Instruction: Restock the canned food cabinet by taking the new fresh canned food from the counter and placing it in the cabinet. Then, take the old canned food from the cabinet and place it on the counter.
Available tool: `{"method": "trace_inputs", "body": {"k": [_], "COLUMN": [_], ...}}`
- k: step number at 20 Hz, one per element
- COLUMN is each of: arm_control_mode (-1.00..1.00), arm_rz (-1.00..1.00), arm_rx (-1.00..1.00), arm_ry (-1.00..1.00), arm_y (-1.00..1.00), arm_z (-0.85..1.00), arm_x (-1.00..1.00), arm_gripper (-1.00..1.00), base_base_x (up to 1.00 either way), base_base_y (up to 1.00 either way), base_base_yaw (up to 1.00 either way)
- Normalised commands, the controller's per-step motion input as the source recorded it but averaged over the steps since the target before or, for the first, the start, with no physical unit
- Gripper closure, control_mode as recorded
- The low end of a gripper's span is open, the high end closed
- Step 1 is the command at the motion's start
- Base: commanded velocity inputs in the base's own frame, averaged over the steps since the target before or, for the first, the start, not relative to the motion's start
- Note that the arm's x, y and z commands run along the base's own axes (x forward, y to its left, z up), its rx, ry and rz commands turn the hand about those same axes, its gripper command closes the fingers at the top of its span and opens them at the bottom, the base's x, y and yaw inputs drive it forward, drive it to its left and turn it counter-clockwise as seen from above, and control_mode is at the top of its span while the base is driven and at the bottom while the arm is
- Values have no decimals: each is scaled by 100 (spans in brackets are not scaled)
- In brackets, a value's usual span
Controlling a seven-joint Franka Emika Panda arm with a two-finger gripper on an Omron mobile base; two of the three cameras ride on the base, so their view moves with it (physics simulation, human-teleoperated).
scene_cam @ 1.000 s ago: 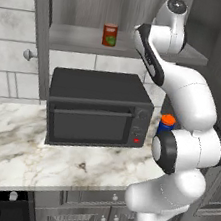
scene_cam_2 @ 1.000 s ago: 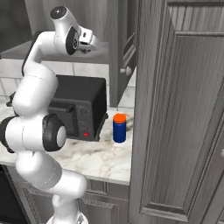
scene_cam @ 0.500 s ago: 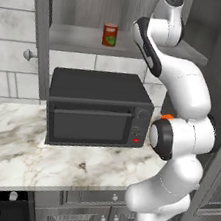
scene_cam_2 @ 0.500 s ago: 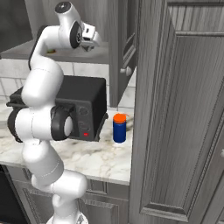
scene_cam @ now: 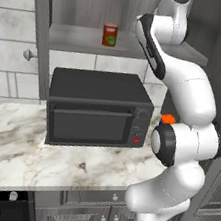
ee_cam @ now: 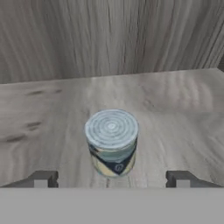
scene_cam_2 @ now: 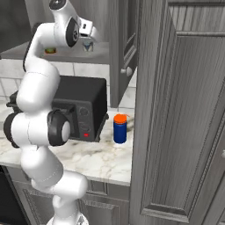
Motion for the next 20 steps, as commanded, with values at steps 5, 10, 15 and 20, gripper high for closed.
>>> {"method": "trace_inputs", "body": {"k": [5,10,15,20], "arm_control_mode": [-100,-100,-100,-100], "arm_rz": [2,6,9,10], "arm_rx": [0,-3,-10,-18], "arm_ry": [-32,-21,-2,5], "arm_y": [0,23,71,95], "arm_z": [4,21,20,1], "arm_x": [-86,-99,-84,-70], "arm_gripper": [-100,-100,-100,-100], "base_base_x": [0,0,0,0], "base_base_y": [0,0,0,0], "base_base_yaw": [0,0,0,0]}}
